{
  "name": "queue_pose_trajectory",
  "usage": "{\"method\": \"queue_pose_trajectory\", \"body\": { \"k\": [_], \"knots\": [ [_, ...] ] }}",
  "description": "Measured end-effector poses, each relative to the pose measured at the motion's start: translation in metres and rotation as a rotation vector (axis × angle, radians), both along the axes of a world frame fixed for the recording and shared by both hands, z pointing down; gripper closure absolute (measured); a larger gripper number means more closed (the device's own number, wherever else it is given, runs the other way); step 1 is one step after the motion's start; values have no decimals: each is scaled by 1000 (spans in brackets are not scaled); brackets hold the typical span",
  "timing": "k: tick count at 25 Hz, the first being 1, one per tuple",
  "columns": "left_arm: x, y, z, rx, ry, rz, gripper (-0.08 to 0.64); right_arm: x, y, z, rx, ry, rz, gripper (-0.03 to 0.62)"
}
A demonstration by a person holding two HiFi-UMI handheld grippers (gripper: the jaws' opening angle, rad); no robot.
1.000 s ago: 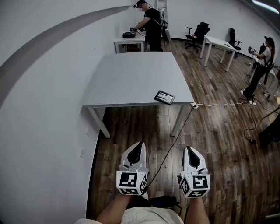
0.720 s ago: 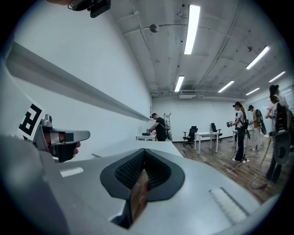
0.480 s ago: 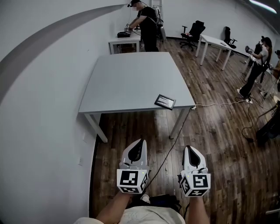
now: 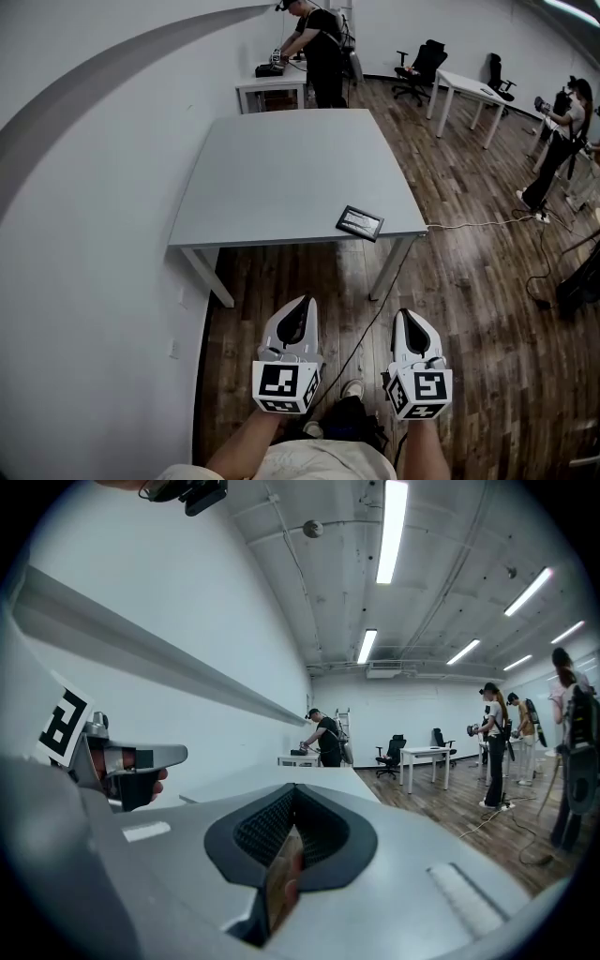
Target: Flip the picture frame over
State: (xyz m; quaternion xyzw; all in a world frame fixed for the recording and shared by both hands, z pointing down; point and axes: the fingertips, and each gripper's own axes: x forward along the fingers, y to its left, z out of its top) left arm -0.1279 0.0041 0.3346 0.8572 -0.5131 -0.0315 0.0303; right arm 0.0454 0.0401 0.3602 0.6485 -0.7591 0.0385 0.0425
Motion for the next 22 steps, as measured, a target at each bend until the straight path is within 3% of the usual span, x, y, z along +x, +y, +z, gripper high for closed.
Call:
{"method": "queue_pose_trajectory", "body": {
  "k": [22],
  "knots": [
    [103, -148, 6, -18, -62, -83, 560, 98, -165, 16, -28, -72, -94, 568]
  ]
}}
